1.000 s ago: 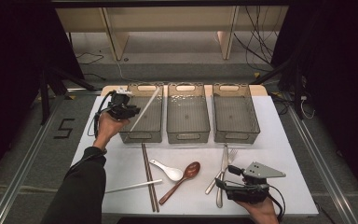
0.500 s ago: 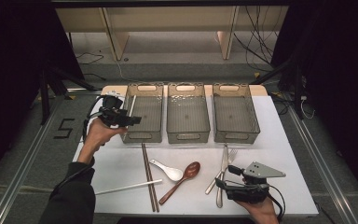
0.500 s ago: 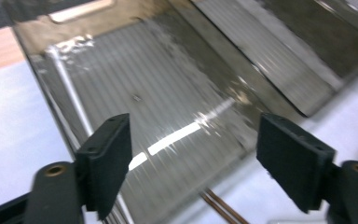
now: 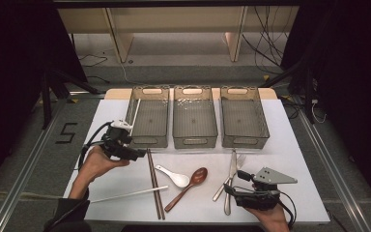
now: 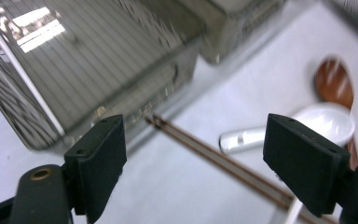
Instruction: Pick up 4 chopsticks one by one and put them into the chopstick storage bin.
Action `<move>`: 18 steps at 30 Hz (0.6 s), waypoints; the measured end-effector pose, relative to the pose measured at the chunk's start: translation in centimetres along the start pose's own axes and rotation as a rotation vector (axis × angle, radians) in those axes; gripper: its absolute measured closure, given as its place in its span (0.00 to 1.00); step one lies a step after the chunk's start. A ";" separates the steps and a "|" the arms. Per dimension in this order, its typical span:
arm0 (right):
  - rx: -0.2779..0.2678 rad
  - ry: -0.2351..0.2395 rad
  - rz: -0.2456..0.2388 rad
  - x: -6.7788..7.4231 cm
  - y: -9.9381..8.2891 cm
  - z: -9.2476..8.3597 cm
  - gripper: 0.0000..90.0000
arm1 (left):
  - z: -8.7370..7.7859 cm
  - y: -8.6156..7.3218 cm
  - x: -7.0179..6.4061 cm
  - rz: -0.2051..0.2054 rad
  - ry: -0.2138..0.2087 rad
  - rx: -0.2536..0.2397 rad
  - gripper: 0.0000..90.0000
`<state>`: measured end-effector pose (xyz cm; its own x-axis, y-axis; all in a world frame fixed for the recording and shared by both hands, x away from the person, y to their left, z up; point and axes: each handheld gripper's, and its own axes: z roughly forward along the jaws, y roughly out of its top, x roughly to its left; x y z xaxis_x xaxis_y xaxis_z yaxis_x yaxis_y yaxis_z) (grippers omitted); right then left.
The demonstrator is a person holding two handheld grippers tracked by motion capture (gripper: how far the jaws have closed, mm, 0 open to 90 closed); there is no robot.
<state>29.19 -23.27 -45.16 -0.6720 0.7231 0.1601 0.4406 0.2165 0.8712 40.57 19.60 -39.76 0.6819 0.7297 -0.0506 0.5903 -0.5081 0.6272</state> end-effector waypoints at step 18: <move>0.002 0.002 -0.011 0.2 0.1 -0.1 0.33 | 0.8 -3.9 -3.1 0.170 -0.047 0.288 0.26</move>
<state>29.04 -23.20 -44.99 -0.6780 0.7192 0.1519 0.4343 0.2252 0.8722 36.48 18.91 -42.64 0.7963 0.6049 -0.0044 0.5597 -0.7340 0.3848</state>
